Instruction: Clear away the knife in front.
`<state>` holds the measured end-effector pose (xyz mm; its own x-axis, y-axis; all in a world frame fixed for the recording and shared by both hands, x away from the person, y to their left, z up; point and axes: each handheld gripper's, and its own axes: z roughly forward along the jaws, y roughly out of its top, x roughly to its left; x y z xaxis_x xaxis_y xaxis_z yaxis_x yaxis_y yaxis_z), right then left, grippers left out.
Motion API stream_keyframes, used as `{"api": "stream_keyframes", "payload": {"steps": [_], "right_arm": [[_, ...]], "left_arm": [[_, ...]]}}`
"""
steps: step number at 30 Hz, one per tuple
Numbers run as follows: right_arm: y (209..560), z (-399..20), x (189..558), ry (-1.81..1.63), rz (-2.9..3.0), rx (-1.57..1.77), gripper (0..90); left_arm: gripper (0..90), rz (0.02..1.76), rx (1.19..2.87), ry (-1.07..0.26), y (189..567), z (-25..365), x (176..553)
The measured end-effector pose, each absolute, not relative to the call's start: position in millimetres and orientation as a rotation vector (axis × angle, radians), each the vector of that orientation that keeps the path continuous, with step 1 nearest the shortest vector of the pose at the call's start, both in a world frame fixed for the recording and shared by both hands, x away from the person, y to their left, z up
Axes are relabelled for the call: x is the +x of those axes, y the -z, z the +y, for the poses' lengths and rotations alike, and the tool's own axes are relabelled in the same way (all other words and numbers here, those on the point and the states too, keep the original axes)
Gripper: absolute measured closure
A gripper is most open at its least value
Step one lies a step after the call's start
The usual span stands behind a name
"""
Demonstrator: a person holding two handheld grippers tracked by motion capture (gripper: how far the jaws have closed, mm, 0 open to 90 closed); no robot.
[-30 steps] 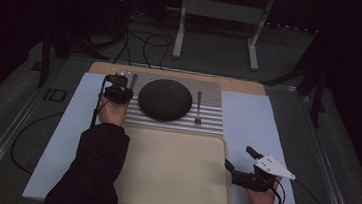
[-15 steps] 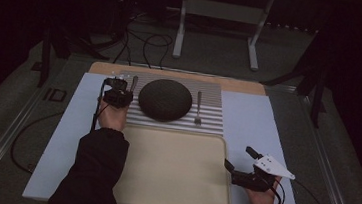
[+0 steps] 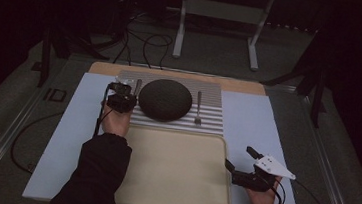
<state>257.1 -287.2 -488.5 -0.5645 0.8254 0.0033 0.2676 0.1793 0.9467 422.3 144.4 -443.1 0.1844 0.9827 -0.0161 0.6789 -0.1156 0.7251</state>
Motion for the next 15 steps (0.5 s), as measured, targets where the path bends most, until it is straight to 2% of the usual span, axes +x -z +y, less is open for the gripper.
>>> {"api": "stream_keyframes", "payload": {"steps": [15], "right_arm": [[488,-287,257,-1.389,1.935,1.026,7.7]], "left_arm": [[80.9,1.522,1.872,-0.667,449,136,397]]}}
